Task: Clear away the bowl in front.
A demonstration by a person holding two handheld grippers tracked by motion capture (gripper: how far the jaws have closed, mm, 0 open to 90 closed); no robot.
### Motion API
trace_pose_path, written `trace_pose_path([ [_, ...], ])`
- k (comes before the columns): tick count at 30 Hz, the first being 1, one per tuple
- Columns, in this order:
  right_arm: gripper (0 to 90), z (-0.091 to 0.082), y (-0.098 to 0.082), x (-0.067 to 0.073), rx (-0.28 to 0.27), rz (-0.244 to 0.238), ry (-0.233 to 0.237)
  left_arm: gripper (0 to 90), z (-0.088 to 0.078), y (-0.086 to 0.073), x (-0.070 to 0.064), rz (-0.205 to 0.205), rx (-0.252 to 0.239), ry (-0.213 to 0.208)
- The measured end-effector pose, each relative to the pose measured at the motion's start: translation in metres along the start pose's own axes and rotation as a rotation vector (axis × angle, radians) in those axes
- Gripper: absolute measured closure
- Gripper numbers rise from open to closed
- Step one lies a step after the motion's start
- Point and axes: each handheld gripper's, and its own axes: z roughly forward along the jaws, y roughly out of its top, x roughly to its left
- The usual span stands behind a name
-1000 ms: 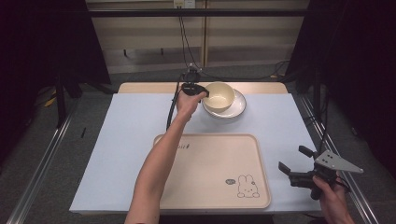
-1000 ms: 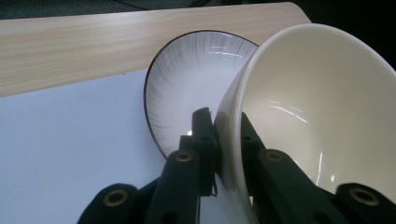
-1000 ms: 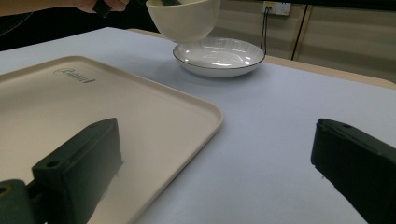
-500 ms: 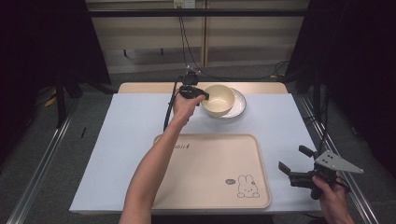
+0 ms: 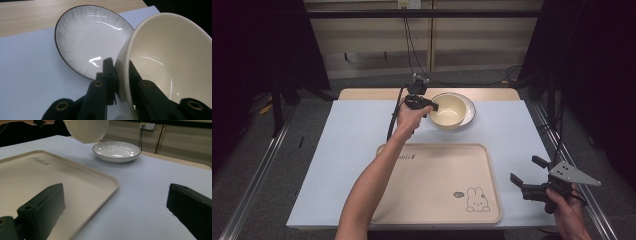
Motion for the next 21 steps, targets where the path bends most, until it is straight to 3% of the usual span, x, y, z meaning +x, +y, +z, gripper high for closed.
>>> trace_pose_path([
  [14,1.4,0.0,0.0,0.001,0.001,0.005,0.004,83.2,0.005,-0.007,-0.023,0.015,0.013,-0.048],
  [16,1.4,0.0,0.0,0.001,0.0,0.004,0.006,83.3,0.007,-0.008,-0.026,0.048,0.034,-0.048],
  [17,1.4,0.0,0.0,0.001,0.0,0.006,0.006,83.2,0.008,-0.009,-0.028,0.028,0.022,-0.054],
  [21,1.4,0.0,0.0,0.001,-0.003,0.003,0.006,83.2,0.01,-0.009,-0.034,0.051,0.032,-0.086],
])
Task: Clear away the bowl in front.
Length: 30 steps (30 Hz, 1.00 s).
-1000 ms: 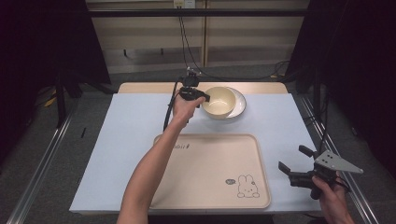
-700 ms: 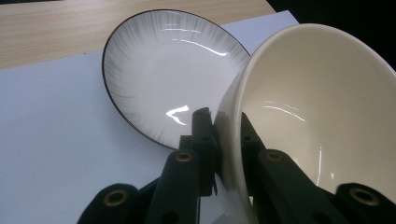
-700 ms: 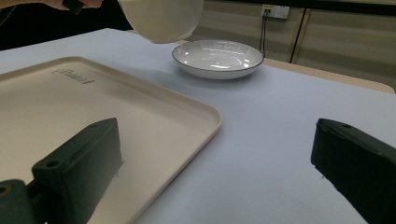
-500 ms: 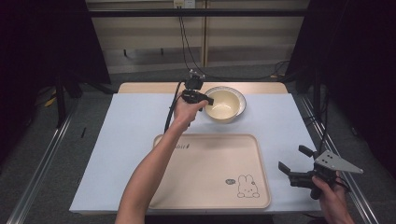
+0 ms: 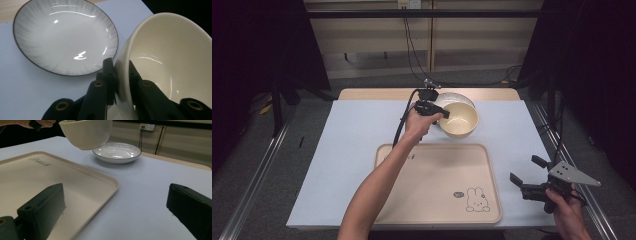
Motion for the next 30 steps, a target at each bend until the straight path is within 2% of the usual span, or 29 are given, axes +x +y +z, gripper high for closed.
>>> trace_pose_path([
  [2,1.4,0.0,0.0,0.0,-0.004,-0.001,-0.001,83.3,0.001,-0.001,-0.003,-0.008,-0.005,-0.012],
  [8,1.4,0.001,0.0,0.0,-0.002,-0.001,0.001,83.2,0.009,-0.003,-0.012,0.032,0.041,-0.026],
  [10,1.5,0.001,0.0,0.0,0.0,0.003,0.0,83.3,0.014,-0.005,-0.017,0.023,0.04,-0.04],
  [11,1.4,0.001,0.0,0.0,-0.001,0.002,0.0,83.2,0.015,-0.006,-0.019,0.038,0.057,-0.04],
  [14,1.4,0.001,0.0,0.0,0.001,-0.001,-0.001,83.2,0.02,-0.007,-0.024,0.049,0.067,-0.046],
  [17,1.4,0.001,0.0,0.0,-0.001,-0.001,0.0,83.2,0.025,-0.01,-0.028,0.043,0.077,-0.053],
  [19,1.4,0.001,0.0,0.0,-0.002,-0.004,-0.001,83.2,0.028,-0.012,-0.03,0.058,0.085,-0.056],
  [22,1.4,0.001,0.0,0.0,-0.002,-0.006,0.001,83.2,0.033,-0.014,-0.032,0.046,0.087,-0.066],
  [25,1.4,0.001,0.0,0.0,-0.001,-0.008,0.002,83.3,0.037,-0.017,-0.034,0.053,0.103,-0.058],
  [29,1.4,0.002,0.0,0.0,0.001,-0.012,0.007,83.3,0.044,-0.022,-0.035,0.048,0.114,-0.081],
  [30,1.5,0.002,0.0,0.0,0.002,-0.012,0.006,83.3,0.046,-0.024,-0.035,0.05,0.119,-0.07],
])
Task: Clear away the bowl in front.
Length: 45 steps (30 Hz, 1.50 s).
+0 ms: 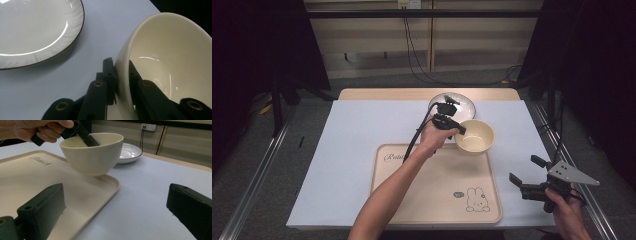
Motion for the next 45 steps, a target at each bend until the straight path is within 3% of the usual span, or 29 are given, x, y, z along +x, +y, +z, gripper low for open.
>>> trace_pose_path([
  [4,1.4,0.0,0.0,0.0,-0.003,0.0,-0.007,83.2,0.006,-0.002,-0.001,0.015,0.022,0.003],
  [13,1.4,0.0,0.0,0.0,-0.002,-0.005,0.002,83.2,0.015,-0.007,-0.001,0.004,0.027,0.007],
  [14,1.4,0.0,0.0,0.0,-0.001,-0.006,-0.002,83.2,0.015,-0.008,0.0,0.005,0.049,0.004],
  [15,1.4,0.0,0.0,0.0,-0.002,-0.005,-0.002,83.2,0.017,-0.009,0.0,-0.012,0.039,0.013],
  [18,1.4,0.0,0.0,0.0,-0.002,-0.006,-0.006,83.2,0.018,-0.012,0.003,0.011,0.068,0.023],
  [19,1.4,0.0,0.0,0.0,-0.003,-0.006,-0.006,83.2,0.02,-0.013,0.004,0.008,0.067,0.007],
  [20,1.4,0.0,0.0,0.0,-0.002,-0.005,-0.005,83.2,0.022,-0.015,0.003,-0.006,0.061,0.015],
  [25,1.4,0.0,0.0,0.0,0.002,-0.005,0.001,83.1,0.027,-0.017,0.004,0.001,0.081,0.019],
  [29,1.4,0.0,0.0,0.0,0.0,-0.007,0.001,82.8,0.03,-0.018,0.004,-0.007,0.078,0.023],
  [30,1.4,0.0,0.0,0.0,0.001,-0.005,0.002,82.8,0.031,-0.018,0.002,-0.026,0.058,0.034],
  [31,1.4,0.0,0.0,0.0,0.001,-0.006,0.002,82.8,0.03,-0.017,0.003,0.002,0.077,0.032],
  [32,1.4,0.0,0.0,0.0,0.003,-0.004,0.001,82.8,0.031,-0.017,0.001,-0.01,0.064,0.031],
  [33,1.4,0.0,0.0,0.0,0.003,-0.004,0.001,82.8,0.03,-0.017,0.002,0.016,0.081,0.039],
  [36,1.4,0.0,0.0,0.001,0.003,-0.003,0.004,82.6,0.031,-0.018,0.002,-0.004,0.068,0.035],
  [44,1.4,0.001,0.0,0.0,0.003,-0.007,0.008,82.0,0.03,-0.019,0.002,0.017,0.062,0.039],
  [45,1.4,0.001,0.0,0.0,0.003,-0.006,0.008,81.8,0.031,-0.02,0.003,0.014,0.044,0.036],
])
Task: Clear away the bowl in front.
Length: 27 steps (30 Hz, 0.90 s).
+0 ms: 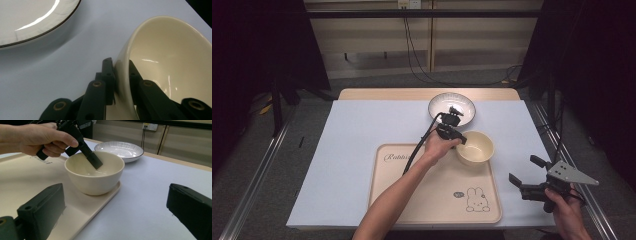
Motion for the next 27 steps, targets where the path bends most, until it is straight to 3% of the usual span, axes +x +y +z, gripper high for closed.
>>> trace_pose_path([
  [3,1.4,0.0,0.0,0.0,0.002,0.002,0.0,80.7,-0.001,-0.001,0.0,0.008,-0.018,-0.001],
  [6,1.4,0.0,0.0,0.0,0.002,0.004,0.001,68.9,-0.003,0.0,0.003,-0.001,-0.047,-0.001],
  [8,1.4,0.0,0.0,0.0,0.003,0.005,0.002,63.1,-0.005,0.0,0.003,0.021,-0.057,0.023],
  [9,1.4,0.001,0.0,0.0,-0.001,0.004,-0.001,59.3,-0.005,0.0,0.001,0.02,-0.092,0.033],
  [10,1.4,0.0,0.0,0.0,-0.001,0.004,0.001,55.3,-0.006,0.0,0.002,0.052,-0.097,0.03],
  [11,1.4,0.0,0.0,0.0,-0.002,0.003,-0.004,47.7,-0.007,0.0,0.001,0.053,-0.109,0.038],
  [13,1.4,0.001,0.0,0.0,-0.002,0.001,0.0,43.8,-0.009,0.0,0.0,0.069,-0.119,0.038],
  [16,1.4,0.0,0.0,0.0,0.0,0.005,0.004,25.0,-0.011,0.001,0.0,0.089,-0.131,0.061],
  [18,1.4,0.001,0.0,0.0,-0.002,0.002,-0.002,17.1,-0.012,0.0,0.0,0.073,-0.162,0.057],
  [23,1.4,0.0,0.0,0.0,-0.003,0.003,0.004,5.7,-0.018,-0.002,-0.004,0.095,-0.194,0.054],
  [27,1.4,0.001,0.0,0.0,-0.002,0.005,0.002,3.6,-0.025,-0.003,-0.006,0.113,-0.222,0.068],
])
